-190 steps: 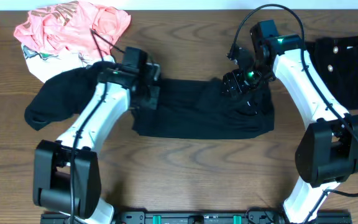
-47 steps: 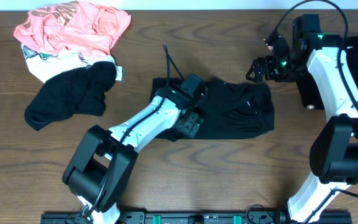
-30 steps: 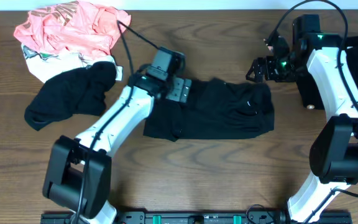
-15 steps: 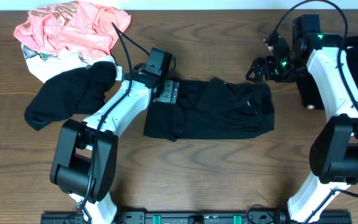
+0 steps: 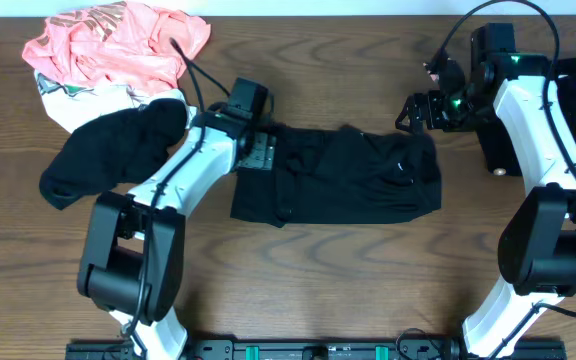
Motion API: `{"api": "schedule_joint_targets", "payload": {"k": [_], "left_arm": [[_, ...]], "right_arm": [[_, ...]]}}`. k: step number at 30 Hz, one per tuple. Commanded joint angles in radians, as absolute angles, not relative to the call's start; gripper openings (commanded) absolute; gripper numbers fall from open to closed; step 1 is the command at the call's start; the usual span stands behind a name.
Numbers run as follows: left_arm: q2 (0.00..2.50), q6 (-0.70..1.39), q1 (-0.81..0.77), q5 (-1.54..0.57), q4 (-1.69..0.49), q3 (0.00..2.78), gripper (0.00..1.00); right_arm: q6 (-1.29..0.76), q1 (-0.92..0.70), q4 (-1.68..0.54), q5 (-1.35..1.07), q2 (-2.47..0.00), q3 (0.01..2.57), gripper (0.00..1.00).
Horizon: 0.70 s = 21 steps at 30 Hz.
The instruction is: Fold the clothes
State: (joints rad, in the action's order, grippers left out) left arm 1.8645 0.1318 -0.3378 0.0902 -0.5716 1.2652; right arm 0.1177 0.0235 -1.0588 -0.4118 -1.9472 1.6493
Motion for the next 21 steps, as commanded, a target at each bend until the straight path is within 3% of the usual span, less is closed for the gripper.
{"api": "schedule_joint_targets", "payload": {"k": [1,9,21], "left_arm": [[1.837,0.142,-0.316,0.115,-0.582,1.273,0.89],[1.837,0.130,-0.252,0.125,-0.598,1.273,0.89],[1.879,0.130,-0.308,-0.159,-0.594,1.264,0.89]], "right_arm": [[0.137,0.025,-1.056,-0.419,-1.926,1.669,0.89],[0.137,0.025,-1.058,-0.419,-1.926,1.669,0.89],[0.136,0.019,-1.045,-0.419,-1.926,1.669,0.89]]}}
